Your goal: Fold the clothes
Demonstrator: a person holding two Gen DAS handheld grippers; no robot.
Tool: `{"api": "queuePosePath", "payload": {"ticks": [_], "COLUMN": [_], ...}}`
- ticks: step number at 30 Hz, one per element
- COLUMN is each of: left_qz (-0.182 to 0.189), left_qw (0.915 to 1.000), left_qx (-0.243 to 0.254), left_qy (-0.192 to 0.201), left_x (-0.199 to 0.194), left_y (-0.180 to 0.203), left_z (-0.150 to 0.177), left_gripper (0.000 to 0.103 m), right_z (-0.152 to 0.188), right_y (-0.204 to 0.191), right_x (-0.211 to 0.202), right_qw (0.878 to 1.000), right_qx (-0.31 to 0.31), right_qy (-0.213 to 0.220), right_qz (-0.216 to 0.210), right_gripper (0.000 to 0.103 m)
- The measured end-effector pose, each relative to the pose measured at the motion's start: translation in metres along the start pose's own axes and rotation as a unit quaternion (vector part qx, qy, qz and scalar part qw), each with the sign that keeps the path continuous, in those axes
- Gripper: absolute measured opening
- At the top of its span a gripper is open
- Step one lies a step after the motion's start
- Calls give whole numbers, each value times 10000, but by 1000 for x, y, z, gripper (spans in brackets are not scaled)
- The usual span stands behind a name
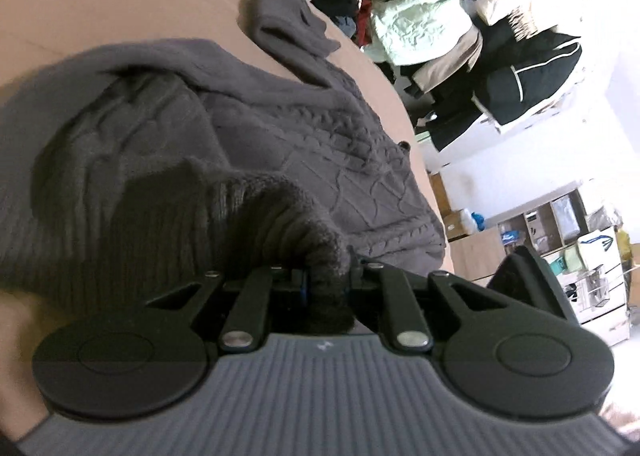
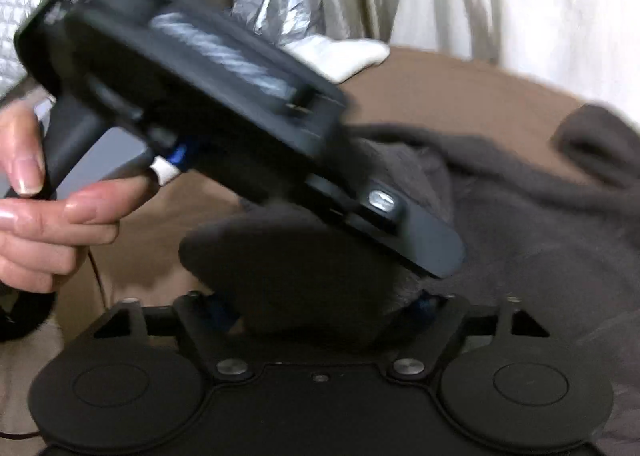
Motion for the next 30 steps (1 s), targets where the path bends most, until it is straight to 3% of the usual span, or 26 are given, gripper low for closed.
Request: {"api": "queuePosePath", "payload": {"ticks": [3,5,8,9,10,12,13,14,15,17,20,22,23,25,27,29,30], "left_qz": [176,439,463,392,310,242,258,201,108,-204,-1431,-2039,-2054,-1607,-1107,-791,-869], "left_qw": [9995,9988,9989,9991,9993,9980,9963,9939,9905,9820,9666,9562,9582,9711,9784,9830,9847], "left_qx": [19,36,-51,9,80,225,305,337,347,326,59,-127,-292,-780,-1280,-1395,-1262], "left_qy": [280,220,90,143,203,544,762,1033,1327,1849,2124,2098,1970,1584,1184,899,825], "left_x": [-12,-16,-17,-20,-25,-43,-55,-67,-80,-104,-117,-112,-107,-93,-79,-67,-59], "left_y": [-3,0,-1,0,0,3,6,6,6,1,-30,-52,-64,-77,-87,-83,-78], "left_z": [-7,-9,-7,-7,-7,-12,-16,-21,-25,-34,-42,-46,-47,-45,-43,-40,-38], "left_gripper": [14,14,15,16,16,20,24,38,55,72,76,76,76,76,76,76,77], "right_z": [-1,-5,-12,-15,-16,-18,-20,-20,-16,-7,13,27,31,37,40,44,45], "right_y": [-10,-12,-5,-2,1,16,26,39,53,78,115,123,127,134,132,136,137], "right_x": [-4,-2,5,7,8,7,5,1,-2,-6,-9,-11,-10,-7,-5,-4,-4], "right_qw": [9995,9993,9975,9965,9959,9946,9930,9903,9872,9795,9692,9647,9628,9591,9596,9617,9629], "right_qx": [-170,-304,-418,-442,-430,-198,-4,256,529,1028,1629,1989,2130,2367,2373,2292,2243], "right_qy": [128,223,322,343,336,270,291,326,311,199,31,38,58,108,101,69,52], "right_qz": [-226,48,478,614,718,979,1146,1325,1475,1722,1846,1725,1661,1547,1510,1502,1497], "right_gripper": [78,81,81,74,50,23,23,22,22,22,22,22,22,22,23,23,23]}}
Point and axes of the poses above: each gripper's, at about its wrist camera, not at the fingertips, and x roughly the way its jaws point, y to its right, z to its underside, the point moved 5 cm from there along x, roughly the way its jaws point, and after that the axes turned 5 degrees about -x, right-handed, at the moved point
